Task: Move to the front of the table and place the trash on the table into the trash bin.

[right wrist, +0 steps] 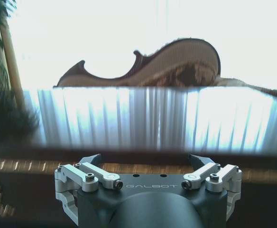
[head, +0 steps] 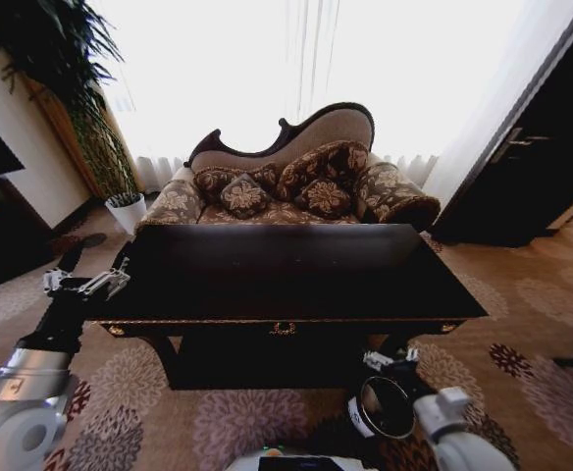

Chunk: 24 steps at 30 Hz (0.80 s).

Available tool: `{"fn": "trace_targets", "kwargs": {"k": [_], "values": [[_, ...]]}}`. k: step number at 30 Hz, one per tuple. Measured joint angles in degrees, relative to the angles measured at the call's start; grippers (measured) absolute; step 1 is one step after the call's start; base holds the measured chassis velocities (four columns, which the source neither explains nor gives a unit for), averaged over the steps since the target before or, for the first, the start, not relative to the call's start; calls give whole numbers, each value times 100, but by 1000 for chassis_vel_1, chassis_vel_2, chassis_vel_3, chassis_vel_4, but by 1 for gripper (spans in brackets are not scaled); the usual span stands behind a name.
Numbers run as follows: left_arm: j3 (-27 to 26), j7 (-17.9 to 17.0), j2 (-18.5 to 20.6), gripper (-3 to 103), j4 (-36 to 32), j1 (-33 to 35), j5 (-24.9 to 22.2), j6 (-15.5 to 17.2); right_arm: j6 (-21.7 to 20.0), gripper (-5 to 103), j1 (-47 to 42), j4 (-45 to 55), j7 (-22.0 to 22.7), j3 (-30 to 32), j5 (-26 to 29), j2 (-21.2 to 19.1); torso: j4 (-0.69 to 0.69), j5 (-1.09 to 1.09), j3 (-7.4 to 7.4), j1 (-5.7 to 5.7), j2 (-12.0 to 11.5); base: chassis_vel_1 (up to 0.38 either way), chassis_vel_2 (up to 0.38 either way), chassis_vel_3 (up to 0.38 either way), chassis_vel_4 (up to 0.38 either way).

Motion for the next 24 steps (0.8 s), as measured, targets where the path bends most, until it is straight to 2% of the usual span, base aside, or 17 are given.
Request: {"fn": "trace_targets", "kwargs": {"k": [9,18,24], "values": [[-112,-89,-64,100,-37,137,26,26,37,100,289,185,-47,294,343,-183,0,1,0,0,0,0,0,0,0],[-439,-367,-121,100,-37,322,30,138,994,100,843,-74,6,21,1023,-441,0,1,1,0,0,0,0,0,0],[-479,-549,-150,100,129,416,-25,191,1072,100,964,-117,101,-109,1106,-438,0,0,0,0,0,0,0,0,0]]}}
